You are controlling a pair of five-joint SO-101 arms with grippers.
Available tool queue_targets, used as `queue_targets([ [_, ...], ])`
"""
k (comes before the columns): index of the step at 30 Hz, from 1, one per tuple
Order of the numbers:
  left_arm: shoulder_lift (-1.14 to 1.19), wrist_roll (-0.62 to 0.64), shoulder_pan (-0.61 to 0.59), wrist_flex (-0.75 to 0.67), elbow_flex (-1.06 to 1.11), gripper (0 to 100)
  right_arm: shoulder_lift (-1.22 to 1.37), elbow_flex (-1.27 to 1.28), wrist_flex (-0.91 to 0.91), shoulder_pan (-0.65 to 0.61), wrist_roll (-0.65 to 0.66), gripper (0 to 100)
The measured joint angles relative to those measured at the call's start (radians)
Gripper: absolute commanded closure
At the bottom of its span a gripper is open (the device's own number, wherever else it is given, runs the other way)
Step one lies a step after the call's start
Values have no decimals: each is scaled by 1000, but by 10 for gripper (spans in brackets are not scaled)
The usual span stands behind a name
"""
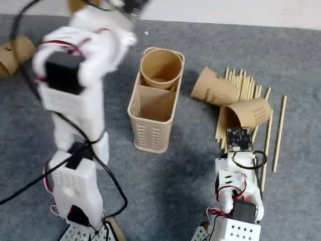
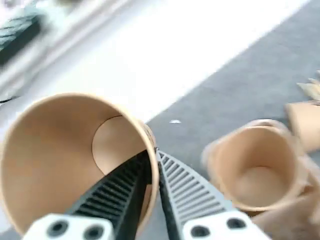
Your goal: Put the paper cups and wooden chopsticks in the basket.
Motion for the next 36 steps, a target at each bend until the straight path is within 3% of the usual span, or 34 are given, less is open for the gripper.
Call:
queue_targets([
  [10, 0, 68, 232, -17, 192, 996, 0, 0, 0, 0, 0, 779],
  [16, -3, 72, 238, -52, 330, 993, 0, 0, 0, 0, 0, 779],
  [36, -5, 322, 227, -2, 373, 992, 0, 0, 0, 0, 0, 779],
])
